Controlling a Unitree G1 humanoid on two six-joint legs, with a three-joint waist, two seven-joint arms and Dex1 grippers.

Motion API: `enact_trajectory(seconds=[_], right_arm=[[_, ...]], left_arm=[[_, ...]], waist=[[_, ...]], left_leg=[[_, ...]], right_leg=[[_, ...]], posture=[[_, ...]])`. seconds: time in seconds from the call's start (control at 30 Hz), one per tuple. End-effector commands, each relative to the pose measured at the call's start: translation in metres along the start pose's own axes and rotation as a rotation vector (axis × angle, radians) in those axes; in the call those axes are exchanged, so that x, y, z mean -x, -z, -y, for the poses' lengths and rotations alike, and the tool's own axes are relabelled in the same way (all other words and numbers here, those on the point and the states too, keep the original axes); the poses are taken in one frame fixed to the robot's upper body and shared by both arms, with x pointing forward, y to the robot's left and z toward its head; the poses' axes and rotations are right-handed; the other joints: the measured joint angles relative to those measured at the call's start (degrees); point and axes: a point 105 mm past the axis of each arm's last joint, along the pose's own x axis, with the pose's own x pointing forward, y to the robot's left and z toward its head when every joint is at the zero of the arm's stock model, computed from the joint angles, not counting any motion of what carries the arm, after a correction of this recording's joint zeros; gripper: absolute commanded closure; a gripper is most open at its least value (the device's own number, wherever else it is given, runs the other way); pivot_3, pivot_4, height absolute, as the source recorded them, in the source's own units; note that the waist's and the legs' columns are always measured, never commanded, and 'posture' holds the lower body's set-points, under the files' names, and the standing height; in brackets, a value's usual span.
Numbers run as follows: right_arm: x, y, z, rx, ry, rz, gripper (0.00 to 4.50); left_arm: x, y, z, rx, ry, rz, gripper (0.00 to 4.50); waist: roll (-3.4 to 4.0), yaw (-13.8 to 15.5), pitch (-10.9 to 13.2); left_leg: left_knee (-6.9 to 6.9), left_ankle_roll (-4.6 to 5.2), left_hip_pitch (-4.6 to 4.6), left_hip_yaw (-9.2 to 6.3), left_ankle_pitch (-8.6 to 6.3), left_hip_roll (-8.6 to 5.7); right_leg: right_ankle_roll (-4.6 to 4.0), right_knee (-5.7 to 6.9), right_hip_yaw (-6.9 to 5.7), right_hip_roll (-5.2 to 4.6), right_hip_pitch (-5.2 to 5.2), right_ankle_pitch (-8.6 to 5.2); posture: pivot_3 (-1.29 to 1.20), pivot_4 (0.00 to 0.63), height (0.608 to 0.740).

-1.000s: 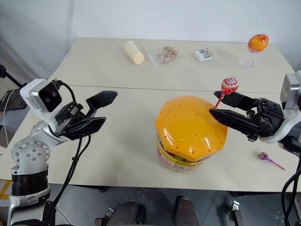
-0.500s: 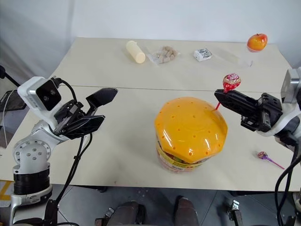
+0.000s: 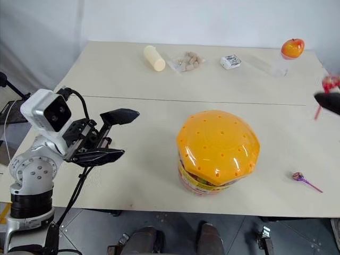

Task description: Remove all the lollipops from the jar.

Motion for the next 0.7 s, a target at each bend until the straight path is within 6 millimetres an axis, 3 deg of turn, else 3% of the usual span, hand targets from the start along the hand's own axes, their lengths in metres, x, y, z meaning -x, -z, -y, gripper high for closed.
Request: enact_trajectory(seconds=[0.03, 0.1, 0.13, 0.33, 0.43, 0.57, 0.7], right_arm=[[0.012, 0.056, 0.035, 0.147, 0.193, -0.319, 4.48], [0.019, 0.093, 0.043, 0.222, 0.228, -0.501, 4.48], [0.02, 0.103, 0.045, 0.235, 0.237, -0.536, 4.48], [0.003, 0.115, 0.024, 0.188, 0.118, -0.477, 4.48], [0.0, 0.116, 0.016, 0.141, 0.07, -0.421, 3.7], [0.008, 0.113, 0.011, 0.155, 0.014, -0.341, 2.32], [0.018, 0.085, -0.007, 0.12, -0.121, -0.004, 0.95]], left_arm=[[-0.001, 0.001, 0.009, -0.065, 0.066, -0.089, 0.0], [-0.001, 0.001, 0.01, -0.069, 0.07, -0.102, 0.0], [-0.002, 0.001, 0.01, -0.067, 0.071, -0.102, 0.0], [0.001, 0.0, 0.007, -0.079, 0.043, -0.113, 0.0], [0.005, 0.001, 0.002, -0.11, -0.001, -0.135, 0.0], [0.014, 0.003, -0.002, -0.131, -0.058, -0.187, 0.0], [0.031, 0.007, -0.014, -0.155, -0.157, -0.229, 0.0]], waist=[[0.02, -0.1, 0.0], [0.02, -0.2, 0.0], [0.03, -0.2, 0.0], [0.14, -0.8, 0.0], [0.11, -0.8, 0.0], [0.13, 0.0, 0.0], [0.11, 0.1, 0.0]], left_leg=[[0.0, 0.0, 0.03, 0.01, 0.0, 0.04], [-0.04, -0.01, 0.06, 0.05, 0.01, 0.06], [-0.03, -0.01, 0.07, 0.06, 0.01, 0.06], [-0.03, -0.06, 0.09, 0.09, 0.03, 0.09], [-0.02, -0.06, 0.09, 0.06, 0.03, 0.09], [-0.03, -0.06, 0.06, 0.05, 0.03, 0.06], [-0.03, -0.06, 0.05, 0.02, 0.03, 0.06]], right_leg=[[0.0, 0.03, 0.0, 0.02, 0.0, 0.0], [0.0, 0.03, 0.02, 0.04, -0.02, 0.0], [0.0, 0.03, 0.02, 0.04, -0.02, 0.0], [0.0, 0.05, 0.07, 0.04, -0.03, 0.0], [0.0, 0.05, 0.05, 0.04, -0.03, 0.0], [0.0, 0.02, 0.04, 0.04, -0.03, 0.0], [0.0, -0.03, 0.02, 0.05, -0.01, 0.0]], posture=[[0.0, 0.15, 0.74], [0.0, 0.15, 0.74], [0.0, 0.15, 0.74], [0.0, 0.15, 0.74], [0.0, 0.15, 0.74], [0.0, 0.15, 0.74], [0.0, 0.15, 0.74]])
